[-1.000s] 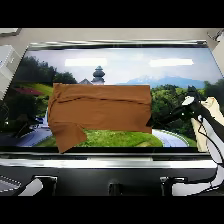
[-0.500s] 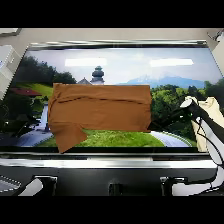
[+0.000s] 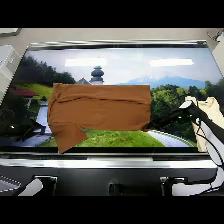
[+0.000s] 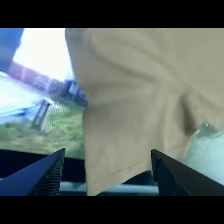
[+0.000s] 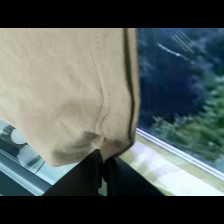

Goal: Fold the clothes and pants, and hang the long-sleeved shirts on hangers.

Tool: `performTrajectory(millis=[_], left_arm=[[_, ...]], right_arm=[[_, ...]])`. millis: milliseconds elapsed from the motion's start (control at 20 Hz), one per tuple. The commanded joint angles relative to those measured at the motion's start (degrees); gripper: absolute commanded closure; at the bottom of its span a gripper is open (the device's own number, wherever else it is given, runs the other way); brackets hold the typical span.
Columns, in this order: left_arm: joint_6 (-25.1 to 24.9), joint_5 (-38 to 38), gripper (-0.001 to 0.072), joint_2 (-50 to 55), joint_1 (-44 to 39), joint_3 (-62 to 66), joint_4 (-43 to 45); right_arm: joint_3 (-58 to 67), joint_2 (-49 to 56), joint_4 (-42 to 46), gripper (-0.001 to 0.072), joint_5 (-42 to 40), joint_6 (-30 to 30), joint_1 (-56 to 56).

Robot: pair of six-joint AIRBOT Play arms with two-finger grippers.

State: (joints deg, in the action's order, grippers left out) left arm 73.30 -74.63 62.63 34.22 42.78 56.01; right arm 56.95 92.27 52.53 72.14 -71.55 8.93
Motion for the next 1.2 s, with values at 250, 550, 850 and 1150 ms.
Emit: performTrajectory(millis=[250,550,850,1150], left_arm=[[-7.63,8.44,0.0118,4.44,-0.02,-7.96,-6.27],[-10.99,14.36,0.0118,8.55,-0.83,-7.98,-12.52],[-10.73,17.14,0.0147,12.85,-6.25,-7.96,-12.76],[-12.31,15.56,0.0687,12.76,-7.06,-7.28,-18.12]], right_arm=[[0.07,-1.75,-0.63,0.0683,1.42,0.74,0.04],[0.07,-2.51,-0.63,0.0683,1.2,0.68,0.04],[0.07,-2.51,-0.66,0.0683,1.36,0.61,0.04],[0.11,-3.23,-1.51,0.0684,1.14,0.7,0.04]])
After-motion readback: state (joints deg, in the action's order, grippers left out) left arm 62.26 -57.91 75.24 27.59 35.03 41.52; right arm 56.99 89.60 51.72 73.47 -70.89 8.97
